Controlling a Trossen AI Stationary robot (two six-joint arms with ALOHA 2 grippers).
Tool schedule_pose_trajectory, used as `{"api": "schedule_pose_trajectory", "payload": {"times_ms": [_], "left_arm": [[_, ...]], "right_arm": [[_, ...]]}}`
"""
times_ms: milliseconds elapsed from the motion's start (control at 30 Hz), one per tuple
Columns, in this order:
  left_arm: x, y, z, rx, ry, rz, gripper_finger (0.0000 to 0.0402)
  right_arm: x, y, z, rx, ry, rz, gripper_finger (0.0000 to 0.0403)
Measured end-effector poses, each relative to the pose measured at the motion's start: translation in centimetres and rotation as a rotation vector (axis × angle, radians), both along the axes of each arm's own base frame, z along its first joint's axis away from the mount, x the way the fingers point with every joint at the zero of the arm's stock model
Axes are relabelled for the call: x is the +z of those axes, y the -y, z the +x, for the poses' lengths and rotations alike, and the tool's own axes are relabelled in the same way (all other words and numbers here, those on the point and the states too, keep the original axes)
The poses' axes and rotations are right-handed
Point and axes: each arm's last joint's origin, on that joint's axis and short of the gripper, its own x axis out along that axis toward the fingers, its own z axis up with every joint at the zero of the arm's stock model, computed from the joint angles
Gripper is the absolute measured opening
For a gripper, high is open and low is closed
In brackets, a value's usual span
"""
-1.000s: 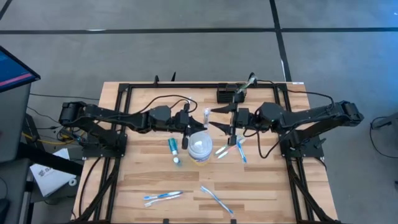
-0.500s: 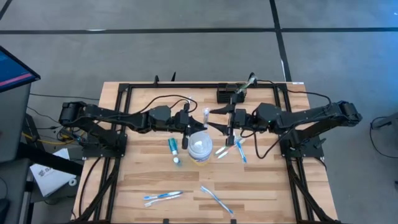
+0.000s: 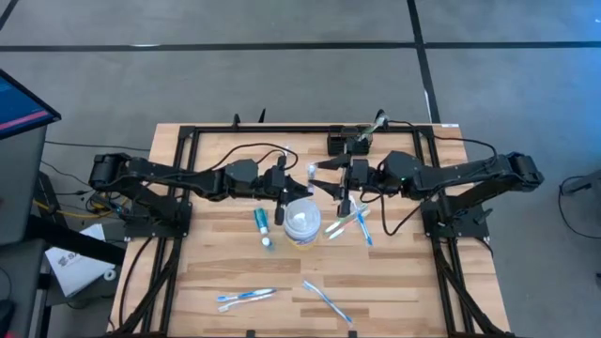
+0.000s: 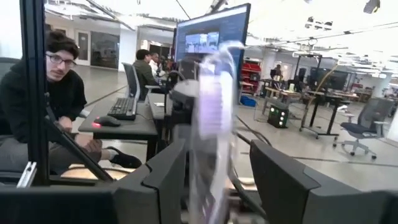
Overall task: Pick & Place toothbrushing station
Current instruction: Put the right purple toothbrush into the black mesh organizer
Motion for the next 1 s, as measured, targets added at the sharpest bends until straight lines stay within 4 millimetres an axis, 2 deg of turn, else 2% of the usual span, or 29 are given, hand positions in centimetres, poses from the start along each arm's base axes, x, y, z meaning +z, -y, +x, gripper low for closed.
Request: {"api": "schedule_pose_trajectory", "payload": {"times_ms": [100,300,467,667,833,1000], "left_arm": [[0.0,0.0,0.0,0.000,-0.002,0.000,0.0010],[-0.1,0.0,0.0,0.000,-0.008,0.000,0.0010],[-0.1,0.0,0.0,0.000,-0.008,0.000,0.0010],[-0.1,0.0,0.0,0.000,-0.013,0.000,0.0013],[-0.1,0.0,0.0,0.000,-0.011,0.000,0.0019],[-0.1,0.0,0.0,0.000,-0.008,0.000,0.0045]], "right_arm": [[-0.1,0.0,0.9,-0.002,-0.041,-0.004,0.0165],[1.4,0.1,1.3,-0.003,-0.093,0.001,0.0140],[1.8,0.0,1.0,-0.001,-0.089,0.008,0.0090],[1.5,0.1,1.0,-0.003,-0.118,0.004,0.0012],[1.5,0.1,1.0,-0.004,-0.118,-0.007,0.0012],[1.5,0.2,1.0,-0.008,-0.119,-0.018,0.0008]]}}
